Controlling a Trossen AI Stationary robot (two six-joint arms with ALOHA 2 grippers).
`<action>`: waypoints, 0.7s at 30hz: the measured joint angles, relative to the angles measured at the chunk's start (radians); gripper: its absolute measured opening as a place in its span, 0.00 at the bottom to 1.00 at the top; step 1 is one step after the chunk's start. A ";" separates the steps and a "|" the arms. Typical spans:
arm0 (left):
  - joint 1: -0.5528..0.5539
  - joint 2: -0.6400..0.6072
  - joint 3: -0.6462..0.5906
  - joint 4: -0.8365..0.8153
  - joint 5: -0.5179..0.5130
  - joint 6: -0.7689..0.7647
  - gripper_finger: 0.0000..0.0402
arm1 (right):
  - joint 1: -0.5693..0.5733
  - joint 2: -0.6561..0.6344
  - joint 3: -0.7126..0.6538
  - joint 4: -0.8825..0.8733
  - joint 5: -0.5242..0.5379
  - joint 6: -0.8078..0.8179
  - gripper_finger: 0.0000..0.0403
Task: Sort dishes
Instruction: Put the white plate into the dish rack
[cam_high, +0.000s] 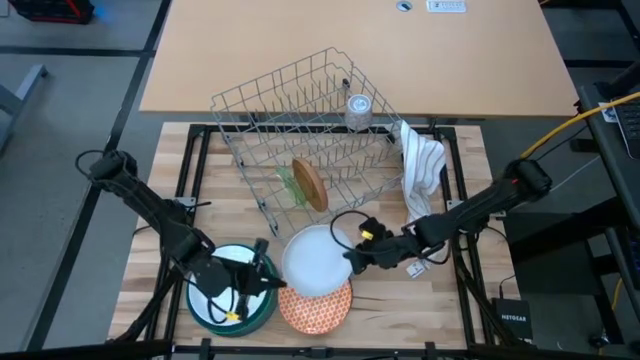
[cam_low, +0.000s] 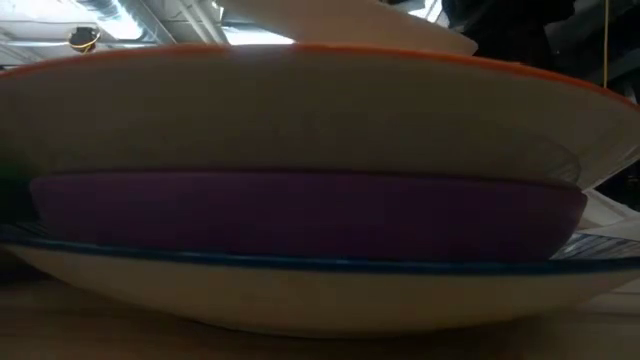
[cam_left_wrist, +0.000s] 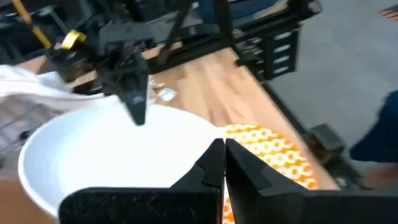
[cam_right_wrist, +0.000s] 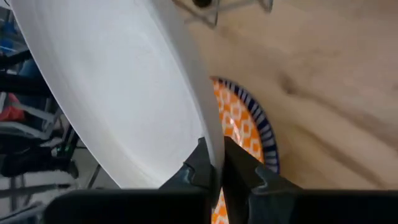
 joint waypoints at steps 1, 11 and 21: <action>0.005 0.004 0.000 -0.012 -0.005 -0.001 0.00 | 0.000 -0.010 0.000 -0.001 0.016 -0.008 0.04; 0.079 0.046 0.000 -0.063 -0.019 -0.043 0.00 | -0.001 -0.060 0.000 -0.010 0.065 -0.088 0.04; 0.094 0.046 0.002 -0.139 -0.023 -0.105 0.00 | -0.002 -0.082 0.050 -0.072 0.107 -0.271 0.04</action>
